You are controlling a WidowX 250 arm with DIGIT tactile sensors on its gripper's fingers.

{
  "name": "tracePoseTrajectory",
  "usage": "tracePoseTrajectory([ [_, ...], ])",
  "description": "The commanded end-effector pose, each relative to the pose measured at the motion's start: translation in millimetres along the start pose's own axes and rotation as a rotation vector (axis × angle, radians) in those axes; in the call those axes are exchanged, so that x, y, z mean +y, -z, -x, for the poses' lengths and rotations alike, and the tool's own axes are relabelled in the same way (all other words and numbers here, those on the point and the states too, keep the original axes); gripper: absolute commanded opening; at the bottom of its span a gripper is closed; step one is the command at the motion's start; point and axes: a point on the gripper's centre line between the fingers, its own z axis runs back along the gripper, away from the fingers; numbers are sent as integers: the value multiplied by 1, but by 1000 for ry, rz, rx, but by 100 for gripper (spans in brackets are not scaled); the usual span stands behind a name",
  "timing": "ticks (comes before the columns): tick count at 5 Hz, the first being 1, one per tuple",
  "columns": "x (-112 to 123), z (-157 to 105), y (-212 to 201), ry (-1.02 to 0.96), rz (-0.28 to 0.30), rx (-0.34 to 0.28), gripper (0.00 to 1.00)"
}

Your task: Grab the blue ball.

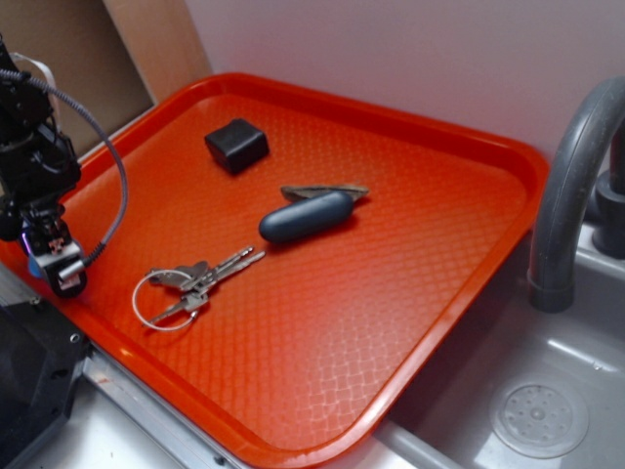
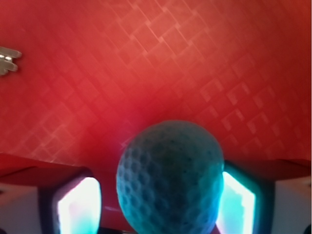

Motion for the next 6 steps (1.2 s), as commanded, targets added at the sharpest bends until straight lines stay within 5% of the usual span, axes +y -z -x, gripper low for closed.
tracePoseTrajectory([
  [1, -1, -2, -7, -3, -58, -37, 0],
  [2, -2, -15, -55, -47, -53, -150, 0],
  [3, -31, -43, -112, -31, 16, -208, 0],
  [5, -33, -47, -183, -55, 45, -270, 0],
  [6, -33, -40, -158, -65, 15, -227, 100],
])
